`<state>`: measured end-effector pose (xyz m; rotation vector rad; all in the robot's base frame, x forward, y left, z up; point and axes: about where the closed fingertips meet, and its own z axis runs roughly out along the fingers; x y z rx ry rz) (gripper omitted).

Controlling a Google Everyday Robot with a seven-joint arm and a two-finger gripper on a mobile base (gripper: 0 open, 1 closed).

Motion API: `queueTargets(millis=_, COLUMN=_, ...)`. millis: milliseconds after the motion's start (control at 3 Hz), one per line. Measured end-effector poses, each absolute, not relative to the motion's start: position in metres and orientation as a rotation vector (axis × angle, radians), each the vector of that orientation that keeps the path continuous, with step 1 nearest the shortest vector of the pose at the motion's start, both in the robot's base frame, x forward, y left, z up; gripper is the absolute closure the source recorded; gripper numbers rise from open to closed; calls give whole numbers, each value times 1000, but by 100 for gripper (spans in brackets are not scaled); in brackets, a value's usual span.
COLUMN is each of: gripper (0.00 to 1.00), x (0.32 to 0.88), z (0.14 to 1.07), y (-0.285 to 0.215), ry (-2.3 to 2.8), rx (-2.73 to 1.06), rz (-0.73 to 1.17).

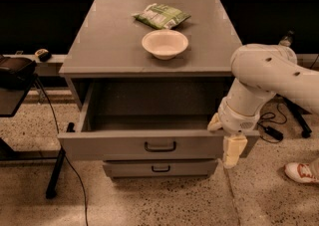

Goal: Open top drawer

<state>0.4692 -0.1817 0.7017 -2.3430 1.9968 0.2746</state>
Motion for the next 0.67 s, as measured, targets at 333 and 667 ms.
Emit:
queueTargets(millis=333, gripper=31, x=447, z=716, y=-190, ry=2032, rx=-2353, rz=304)
queueTargets(millis=667, gripper=31, x=450, z=739, y=-190, ry=2009, rx=-2345, rz=244)
